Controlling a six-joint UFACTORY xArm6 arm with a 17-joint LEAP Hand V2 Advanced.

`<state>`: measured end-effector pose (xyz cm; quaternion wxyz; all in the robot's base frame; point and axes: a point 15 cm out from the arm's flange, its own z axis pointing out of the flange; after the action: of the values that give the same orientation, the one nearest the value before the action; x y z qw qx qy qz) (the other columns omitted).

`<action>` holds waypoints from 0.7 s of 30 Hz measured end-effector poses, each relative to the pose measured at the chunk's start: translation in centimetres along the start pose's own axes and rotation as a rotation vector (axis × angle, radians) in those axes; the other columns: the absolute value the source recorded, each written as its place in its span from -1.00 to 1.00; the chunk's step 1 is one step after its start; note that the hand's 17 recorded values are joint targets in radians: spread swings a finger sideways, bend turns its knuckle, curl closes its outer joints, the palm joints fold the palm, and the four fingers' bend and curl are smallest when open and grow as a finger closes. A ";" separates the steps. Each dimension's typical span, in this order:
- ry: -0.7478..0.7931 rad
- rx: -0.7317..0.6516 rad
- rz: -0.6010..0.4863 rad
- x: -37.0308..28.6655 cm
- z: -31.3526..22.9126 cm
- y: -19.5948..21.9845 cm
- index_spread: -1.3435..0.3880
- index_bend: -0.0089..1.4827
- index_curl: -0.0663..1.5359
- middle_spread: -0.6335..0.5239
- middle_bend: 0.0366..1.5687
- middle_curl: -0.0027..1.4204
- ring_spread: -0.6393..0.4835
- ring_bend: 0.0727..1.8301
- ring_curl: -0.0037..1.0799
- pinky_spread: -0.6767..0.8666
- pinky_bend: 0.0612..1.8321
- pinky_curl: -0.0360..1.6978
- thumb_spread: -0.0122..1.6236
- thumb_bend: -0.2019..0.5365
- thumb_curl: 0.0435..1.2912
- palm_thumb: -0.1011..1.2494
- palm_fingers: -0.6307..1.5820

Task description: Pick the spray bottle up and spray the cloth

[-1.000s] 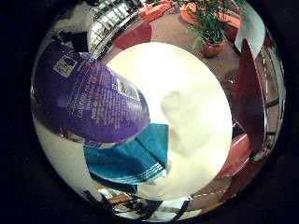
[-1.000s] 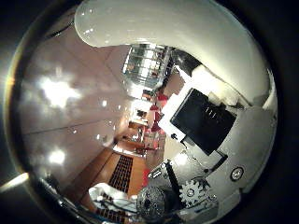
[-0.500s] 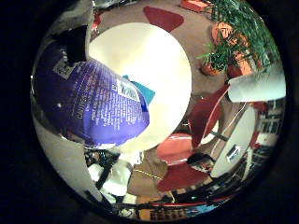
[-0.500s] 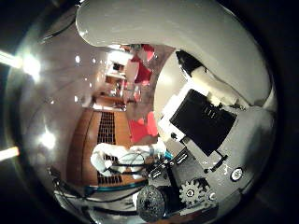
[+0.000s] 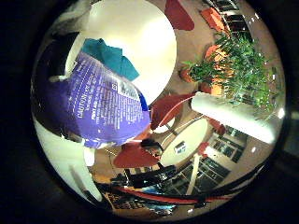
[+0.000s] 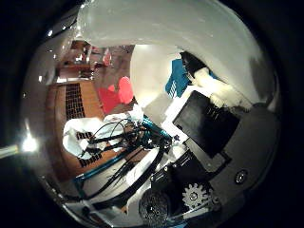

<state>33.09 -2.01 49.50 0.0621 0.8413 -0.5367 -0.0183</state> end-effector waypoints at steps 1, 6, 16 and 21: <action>0.019 -0.020 -0.010 -0.3 0.0 0.2 0.34 0.61 0.04 -0.08 0.79 -0.05 -0.23 0.48 0.39 -0.35 0.14 0.55 -0.01 -0.50 0.24 0.65 0.59; 0.128 -0.147 -0.039 -0.4 0.2 1.3 0.34 0.61 0.04 -0.08 0.79 -0.05 -0.24 0.47 0.40 -0.37 0.13 0.55 -0.01 -0.52 0.24 0.63 0.59; 0.138 -0.314 -0.065 -1.4 1.5 2.4 0.34 0.61 0.04 -0.08 0.79 -0.04 -0.24 0.46 0.41 -0.39 0.13 0.55 -0.01 -0.50 0.24 0.60 0.59; 0.126 -0.347 -0.063 -1.5 2.0 2.4 0.34 0.61 0.04 -0.08 0.79 -0.04 -0.24 0.46 0.42 -0.40 0.13 0.55 -0.01 -0.50 0.25 0.60 0.59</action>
<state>30.14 -1.84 47.76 0.2392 0.8339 -0.4938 -0.0596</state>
